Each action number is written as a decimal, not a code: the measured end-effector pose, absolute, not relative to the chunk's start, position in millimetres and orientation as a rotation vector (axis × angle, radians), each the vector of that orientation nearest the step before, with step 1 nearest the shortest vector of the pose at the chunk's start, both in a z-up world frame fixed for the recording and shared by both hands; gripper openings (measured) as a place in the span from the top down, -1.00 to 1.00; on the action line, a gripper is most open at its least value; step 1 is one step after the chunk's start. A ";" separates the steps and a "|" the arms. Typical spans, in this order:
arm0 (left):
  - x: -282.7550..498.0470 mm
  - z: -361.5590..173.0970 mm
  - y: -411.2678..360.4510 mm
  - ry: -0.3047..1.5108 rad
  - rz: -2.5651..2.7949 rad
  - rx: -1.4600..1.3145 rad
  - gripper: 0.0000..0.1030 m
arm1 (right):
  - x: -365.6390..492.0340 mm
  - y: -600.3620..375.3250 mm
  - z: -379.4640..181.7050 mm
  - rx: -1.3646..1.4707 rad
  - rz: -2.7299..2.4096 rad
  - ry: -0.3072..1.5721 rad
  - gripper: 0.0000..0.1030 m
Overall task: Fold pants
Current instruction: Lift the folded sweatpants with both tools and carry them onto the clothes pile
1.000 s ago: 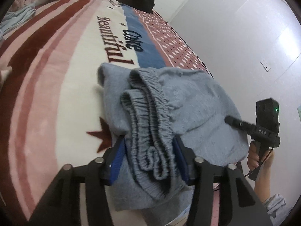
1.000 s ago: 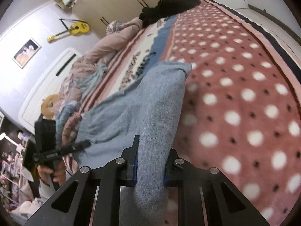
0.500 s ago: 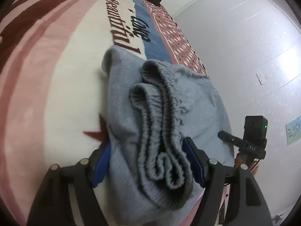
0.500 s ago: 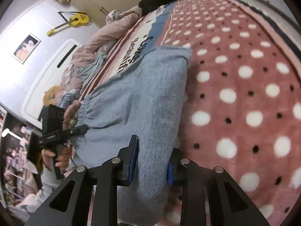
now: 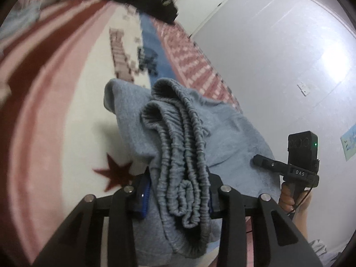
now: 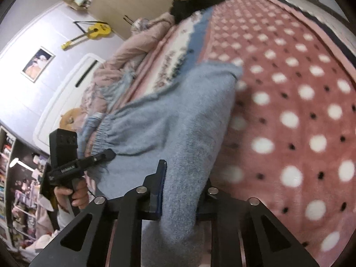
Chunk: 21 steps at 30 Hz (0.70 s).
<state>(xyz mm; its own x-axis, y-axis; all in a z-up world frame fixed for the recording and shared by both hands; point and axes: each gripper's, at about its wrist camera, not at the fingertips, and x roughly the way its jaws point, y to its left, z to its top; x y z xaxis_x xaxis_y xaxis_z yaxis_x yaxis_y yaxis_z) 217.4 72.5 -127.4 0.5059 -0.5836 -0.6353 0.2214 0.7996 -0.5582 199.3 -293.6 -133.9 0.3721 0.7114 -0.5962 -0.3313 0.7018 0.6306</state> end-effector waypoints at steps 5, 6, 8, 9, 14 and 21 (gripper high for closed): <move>197.1 -62.0 119.3 0.812 -0.468 -0.380 0.36 | 188.7 -243.3 -85.0 0.388 0.740 0.897 0.75; 191.8 -46.5 135.4 0.786 -0.453 -0.368 0.36 | 187.5 -228.9 -73.8 0.390 0.759 0.878 0.75; 181.0 -20.0 166.5 0.748 -0.421 -0.347 0.36 | 185.4 -198.7 -52.7 0.392 0.801 0.843 0.75; 177.9 -10.1 180.1 0.737 -0.404 -0.339 0.36 | 184.8 -186.1 -44.8 0.389 0.818 0.831 0.75; 163.2 29.4 260.2 0.700 -0.279 -0.311 0.36 | 186.0 -98.9 -10.1 0.355 0.914 0.784 0.75; 150.4 33.0 368.5 0.720 -0.099 -0.347 0.36 | 198.6 31.8 4.2 0.316 1.017 0.796 0.75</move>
